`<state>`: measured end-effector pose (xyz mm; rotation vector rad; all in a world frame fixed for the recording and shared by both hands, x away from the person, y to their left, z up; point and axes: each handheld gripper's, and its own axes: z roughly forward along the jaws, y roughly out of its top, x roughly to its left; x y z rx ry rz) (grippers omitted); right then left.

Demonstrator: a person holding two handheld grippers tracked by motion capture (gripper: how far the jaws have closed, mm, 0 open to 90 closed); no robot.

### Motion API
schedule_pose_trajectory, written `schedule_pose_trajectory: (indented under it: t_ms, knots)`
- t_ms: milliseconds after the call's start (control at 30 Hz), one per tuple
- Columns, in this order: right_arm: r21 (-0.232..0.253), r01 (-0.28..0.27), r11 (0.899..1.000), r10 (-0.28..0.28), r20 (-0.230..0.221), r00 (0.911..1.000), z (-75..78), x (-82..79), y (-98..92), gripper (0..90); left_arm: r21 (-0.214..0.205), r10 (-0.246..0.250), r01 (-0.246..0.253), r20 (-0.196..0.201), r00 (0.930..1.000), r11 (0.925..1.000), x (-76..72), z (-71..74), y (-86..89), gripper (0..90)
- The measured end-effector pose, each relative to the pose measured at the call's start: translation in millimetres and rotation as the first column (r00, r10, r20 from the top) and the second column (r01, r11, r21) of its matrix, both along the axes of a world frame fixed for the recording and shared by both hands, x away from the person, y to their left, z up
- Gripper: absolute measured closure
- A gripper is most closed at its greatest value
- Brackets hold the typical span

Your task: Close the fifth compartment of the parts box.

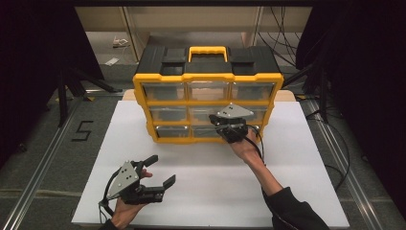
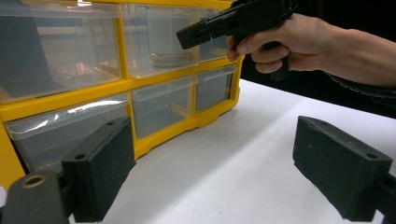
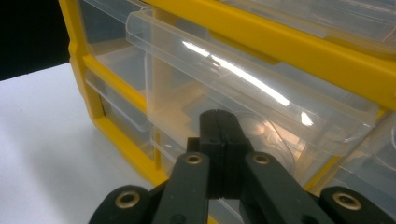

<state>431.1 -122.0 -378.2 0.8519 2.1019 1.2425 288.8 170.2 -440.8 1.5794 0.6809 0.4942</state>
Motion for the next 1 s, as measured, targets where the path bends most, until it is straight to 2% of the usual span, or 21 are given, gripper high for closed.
schedule_pose_trajectory:
  t_ms: [1000]
  knots:
    - [0.009,0.029,1.0,-0.029,0.002,0.9996,-2.9,7.1,1.0,90.0,0.0,-0.001,0.001,-0.001,1.0,1.0,0.1,0.0,-0.1,12.7]
